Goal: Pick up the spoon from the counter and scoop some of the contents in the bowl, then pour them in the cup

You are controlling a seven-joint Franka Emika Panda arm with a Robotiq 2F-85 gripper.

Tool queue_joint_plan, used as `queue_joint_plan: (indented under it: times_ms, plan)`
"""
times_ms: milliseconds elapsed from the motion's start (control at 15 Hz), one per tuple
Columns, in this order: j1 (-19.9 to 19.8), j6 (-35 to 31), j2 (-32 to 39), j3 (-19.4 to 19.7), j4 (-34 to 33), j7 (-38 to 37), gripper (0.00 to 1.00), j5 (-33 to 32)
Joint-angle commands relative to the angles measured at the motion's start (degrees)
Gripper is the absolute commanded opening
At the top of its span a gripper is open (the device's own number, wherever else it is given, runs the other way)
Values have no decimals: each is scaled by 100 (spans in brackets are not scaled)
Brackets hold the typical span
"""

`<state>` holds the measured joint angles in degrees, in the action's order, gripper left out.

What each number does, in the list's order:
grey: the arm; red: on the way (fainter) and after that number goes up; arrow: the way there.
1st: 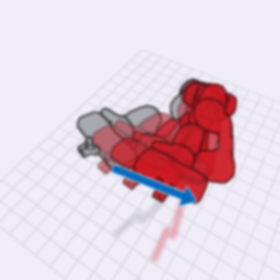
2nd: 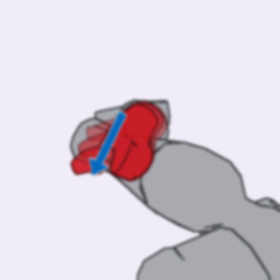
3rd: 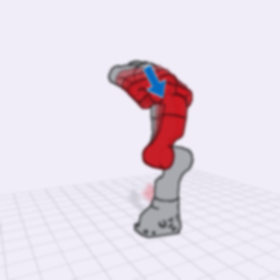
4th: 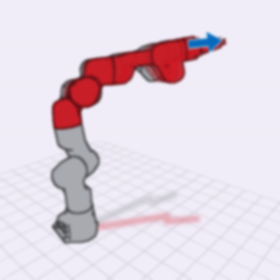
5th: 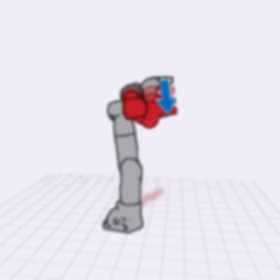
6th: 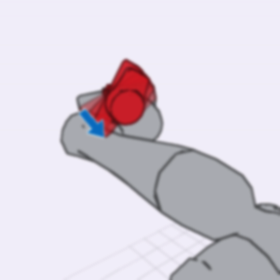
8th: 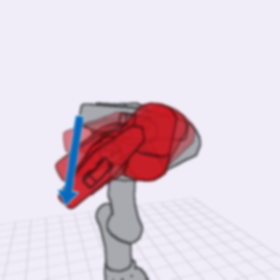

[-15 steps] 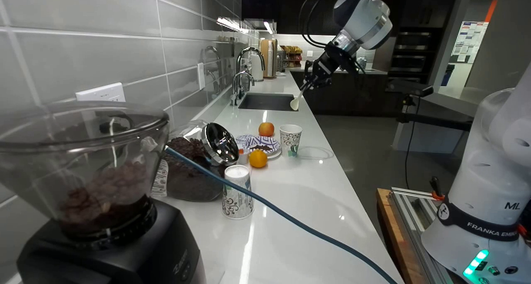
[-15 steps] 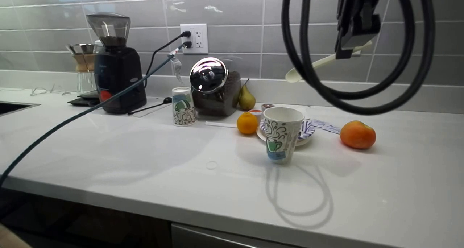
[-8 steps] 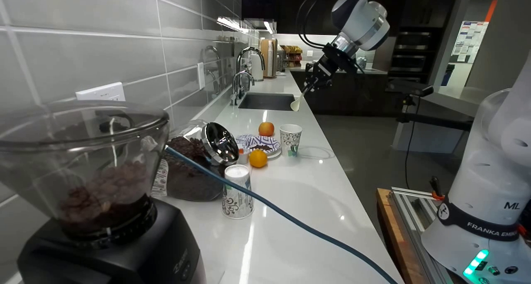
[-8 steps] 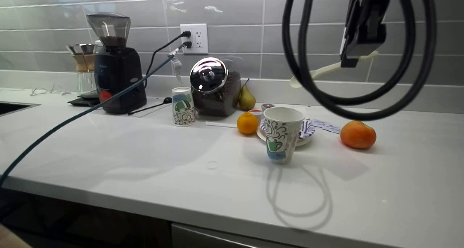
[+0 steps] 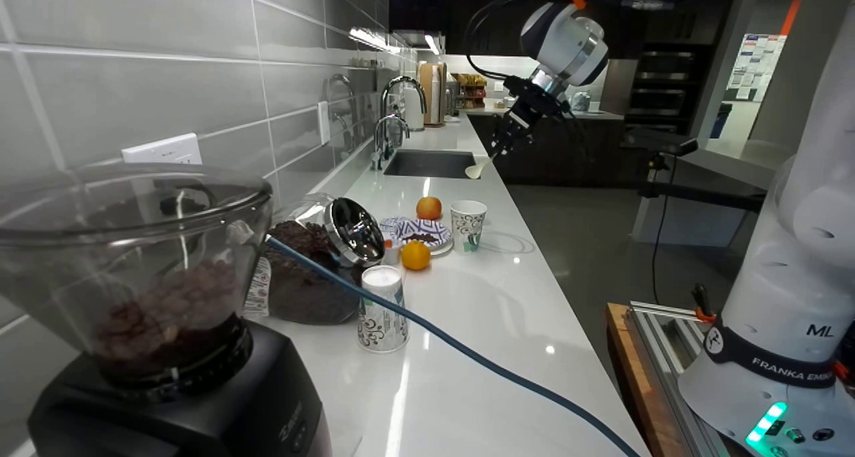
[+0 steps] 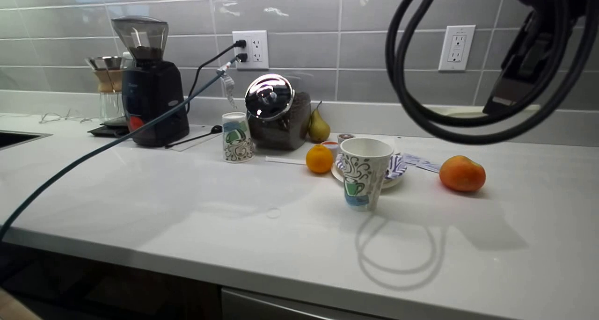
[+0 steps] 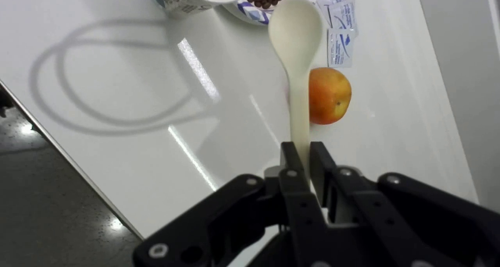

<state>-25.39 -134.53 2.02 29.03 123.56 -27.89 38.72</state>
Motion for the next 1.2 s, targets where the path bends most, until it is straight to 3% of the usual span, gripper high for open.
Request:
queue_joint_plan:
  times_ms: [0, 267, 667, 1133]
  plan:
    - [-226, 609, 846, -27, -745, -501, 3, 590]
    - [-351, 810, 1581, -136, -1281, -953, 3, 963]
    - [-341, 930, 2415, -309, -1824, -1605, 3, 703]
    - [-376, 939, 3091, -495, -2200, -1776, 3, 606]
